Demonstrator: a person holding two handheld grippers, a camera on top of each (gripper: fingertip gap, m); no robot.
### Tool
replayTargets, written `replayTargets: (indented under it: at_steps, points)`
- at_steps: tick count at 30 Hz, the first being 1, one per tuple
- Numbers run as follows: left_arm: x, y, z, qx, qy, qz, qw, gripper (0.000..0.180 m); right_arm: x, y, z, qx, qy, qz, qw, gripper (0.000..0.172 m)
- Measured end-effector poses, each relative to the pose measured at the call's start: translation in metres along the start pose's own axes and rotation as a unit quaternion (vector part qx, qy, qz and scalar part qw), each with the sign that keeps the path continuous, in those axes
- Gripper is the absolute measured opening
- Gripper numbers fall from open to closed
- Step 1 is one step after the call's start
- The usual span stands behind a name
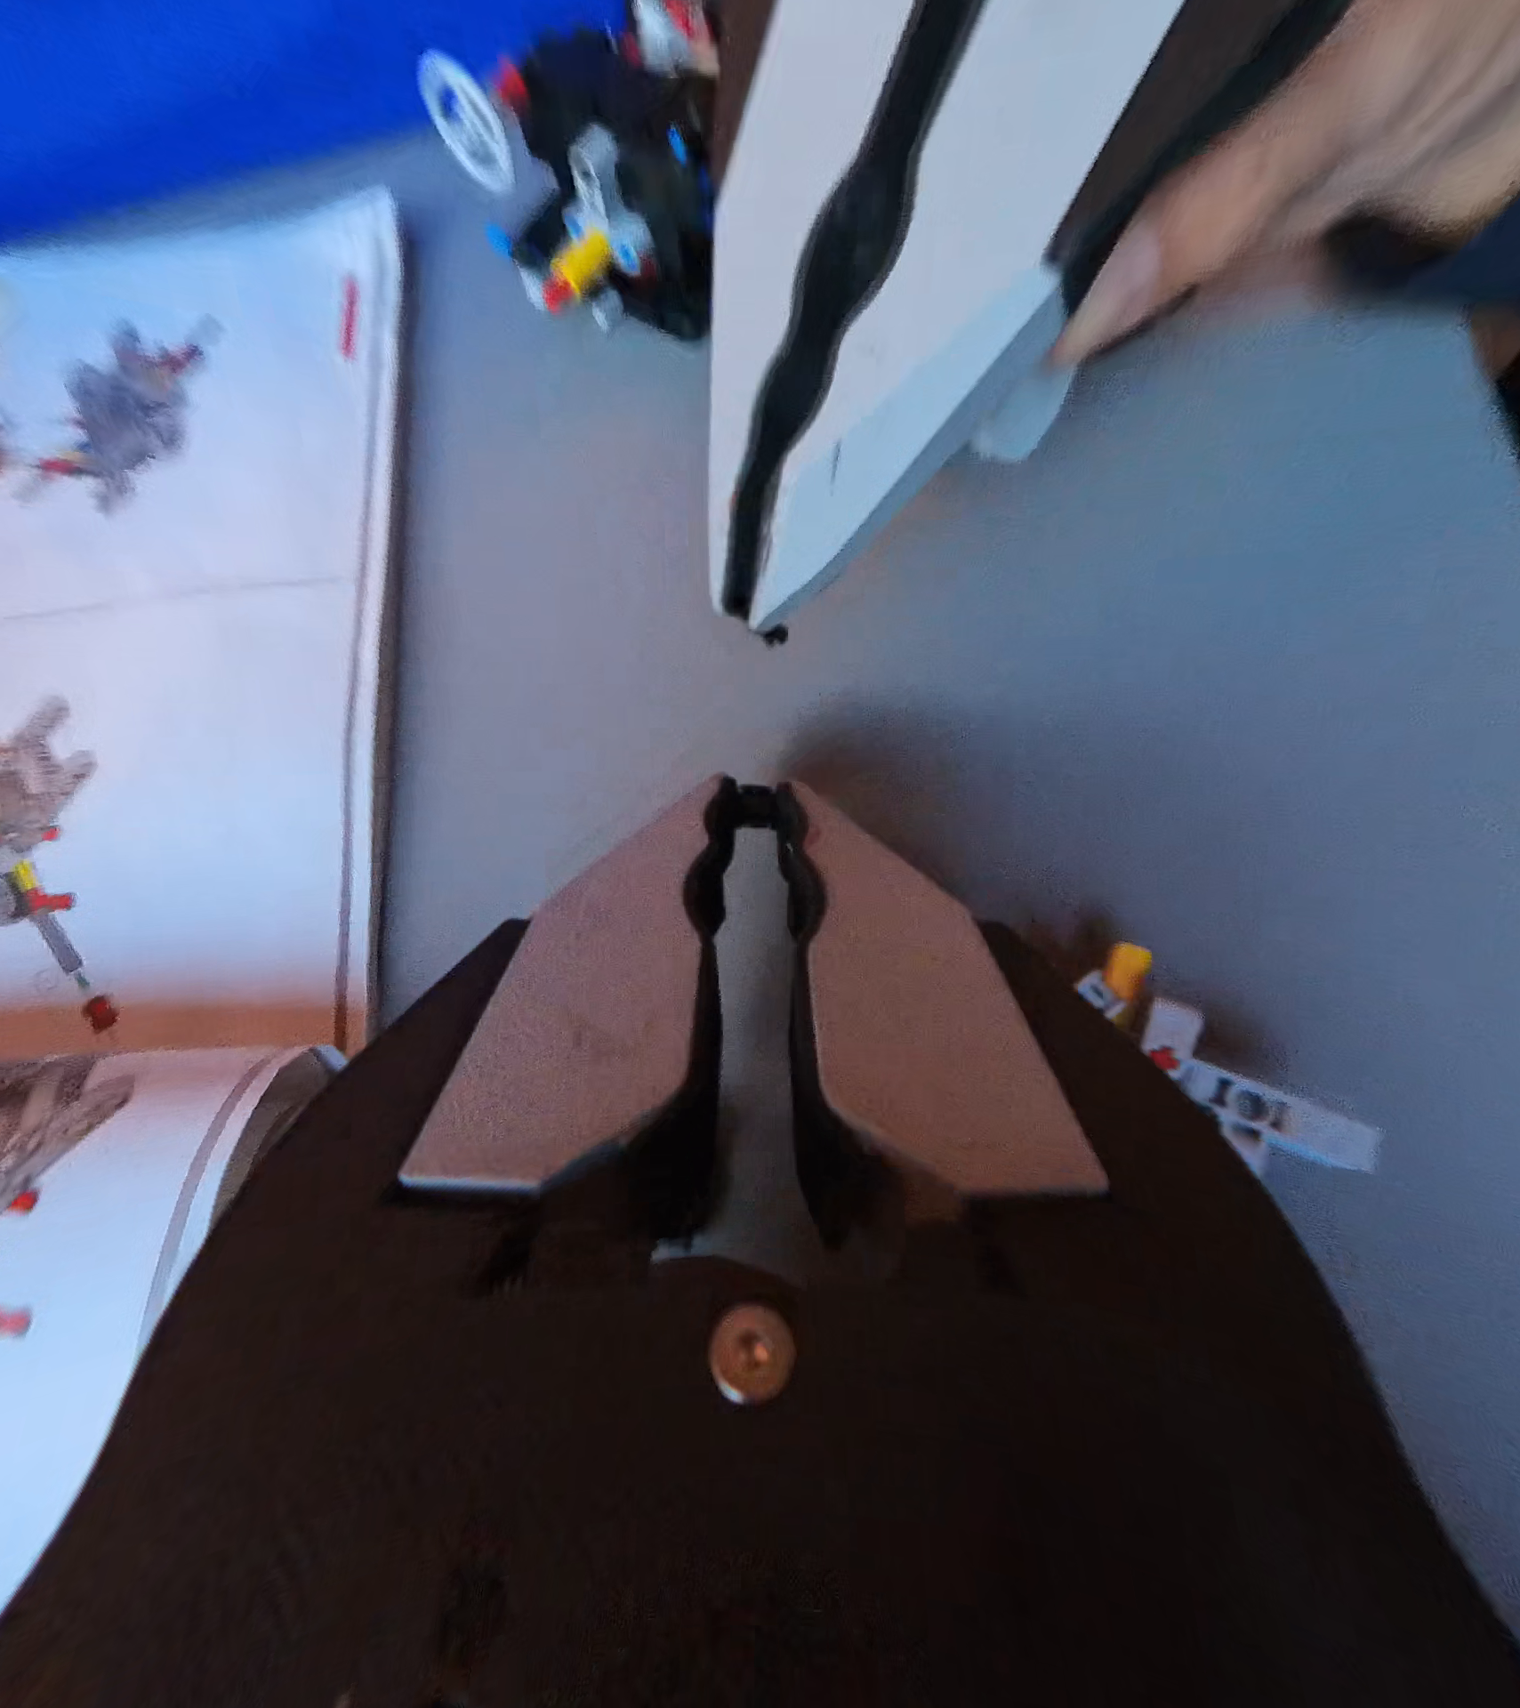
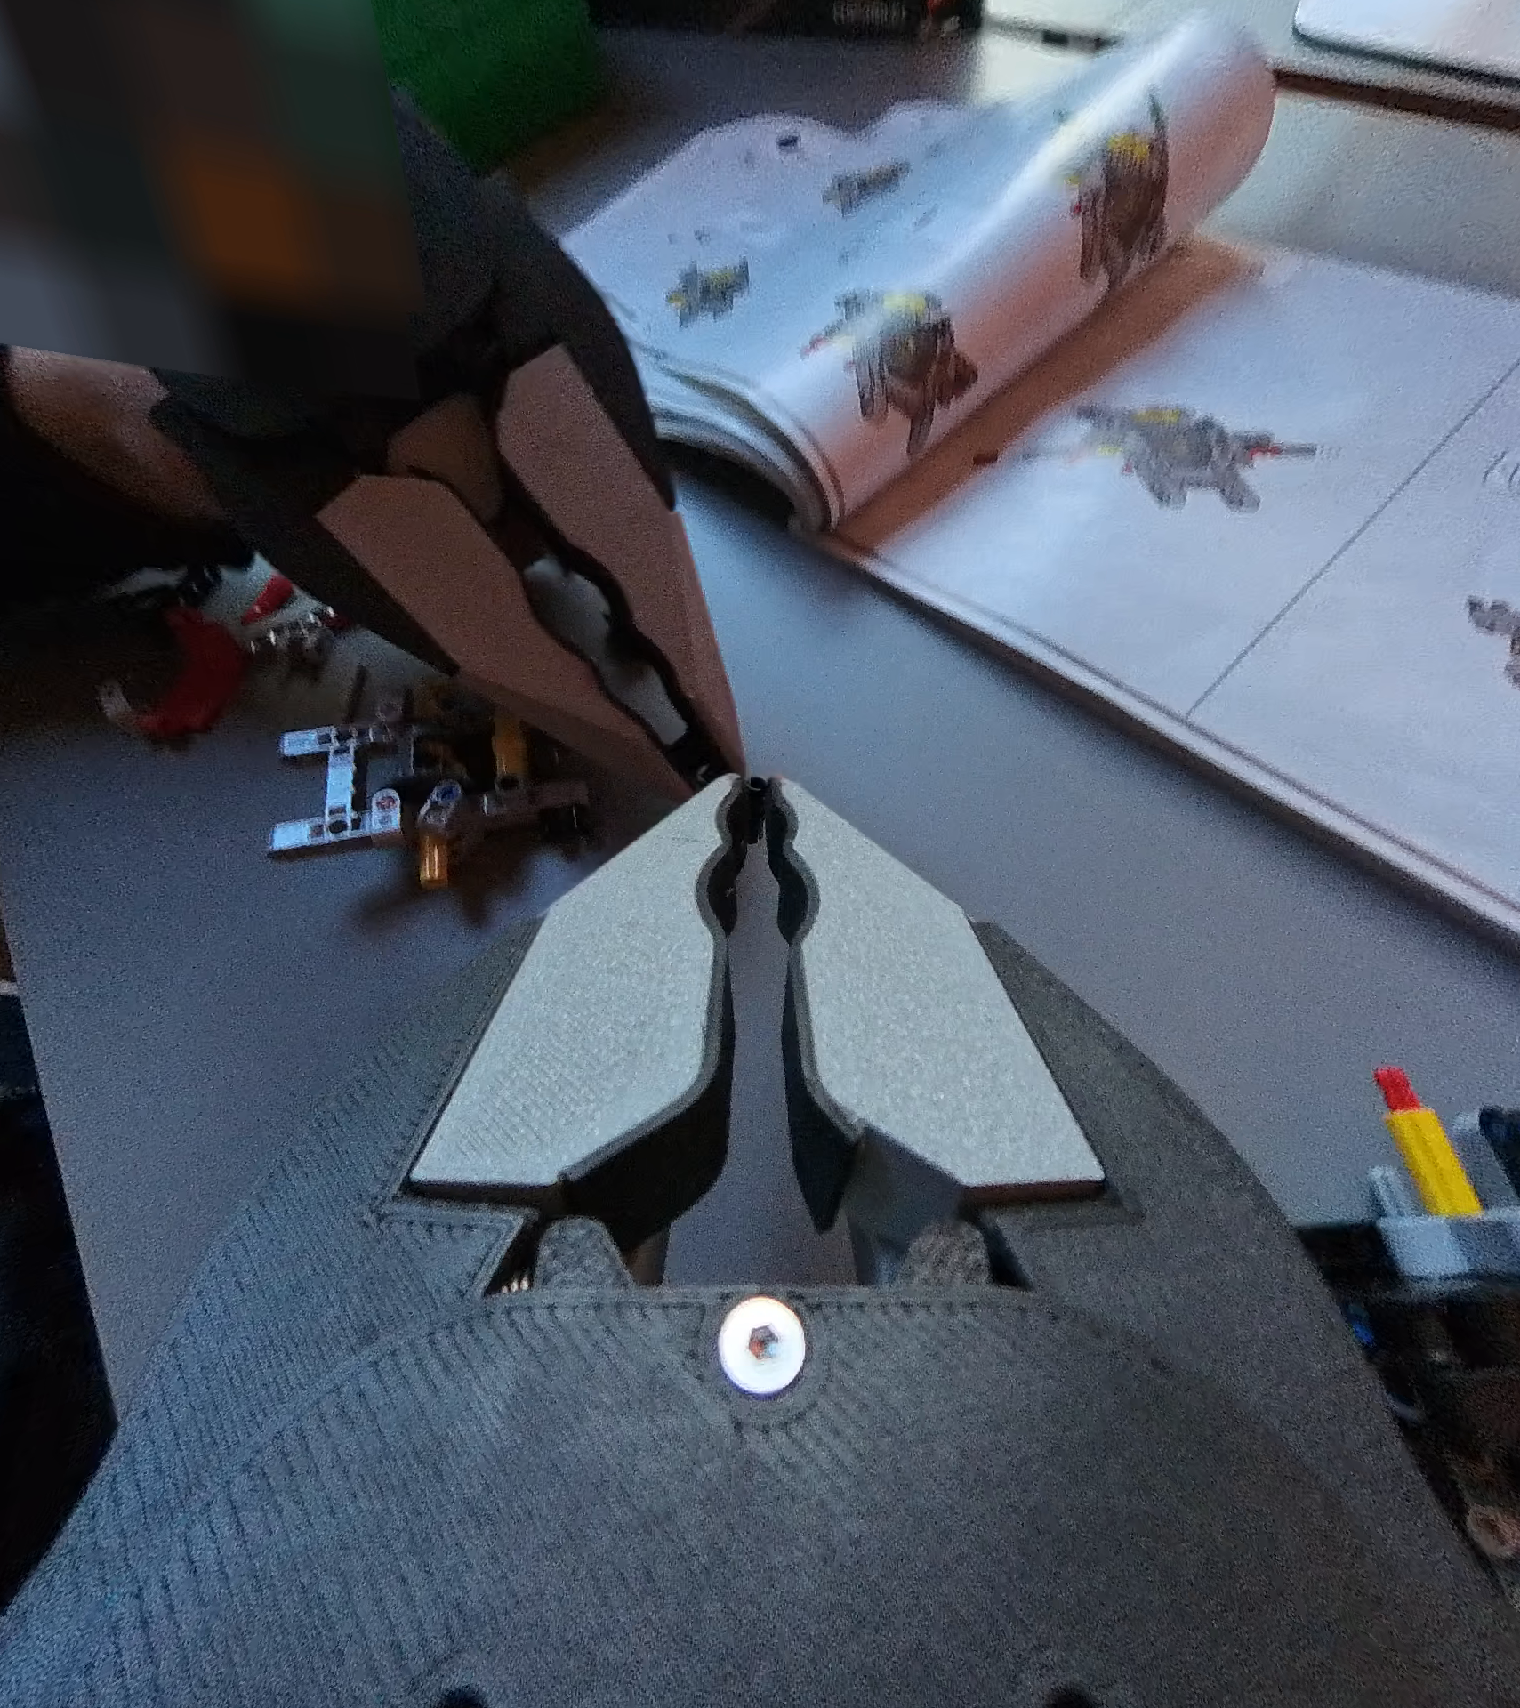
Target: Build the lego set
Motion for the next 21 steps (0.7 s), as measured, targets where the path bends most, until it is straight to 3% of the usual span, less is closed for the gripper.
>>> replayTargets:
  at_steps: [2, 4, 8, 16, 21]
  points:
    - [-0.01, -0.003, 0.001, -0.003, -0.045, -0.026, 0.999, 0.006, 0.002, -0.001, -0.005, 0.005, -0.011, -0.004, 1.0, 0.001]
    - [-0.01, -0.006, 0.004, 0.007, -0.068, -0.036, 0.997, 0.018, 0.005, -0.001, -0.008, 0.009, -0.014, -0.003, 1.0, 0.001]
    - [0.003, -0.01, -0.002, 0.007, -0.094, -0.009, 0.996, 0.035, 0.011, -0.001, -0.011, 0.011, -0.005, -0.001, 1.0, 0.001]
    - [0.011, 0.004, 0.004, -0.007, -0.122, -0.038, 0.992, 0.033, 0.012, -0.006, -0.019, 0.01, -0.015, 0.038, 0.999, 0.001]
    - [-0.003, 0.006, 0.021, 0.006, -0.109, -0.094, 0.99, 0.029, 0.011, -0.011, -0.024, 0.008, -0.024, 0.049, 0.999, 0.001]
Point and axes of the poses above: each gripper's, where its closed fingertips meet, x back along the fingers, z out of its top, y = z × x across the jaws, the point moved 10 cm from there along x, back along the fingers, and after that the axes turned 6 degrees about -z, right-handed, at the moved point
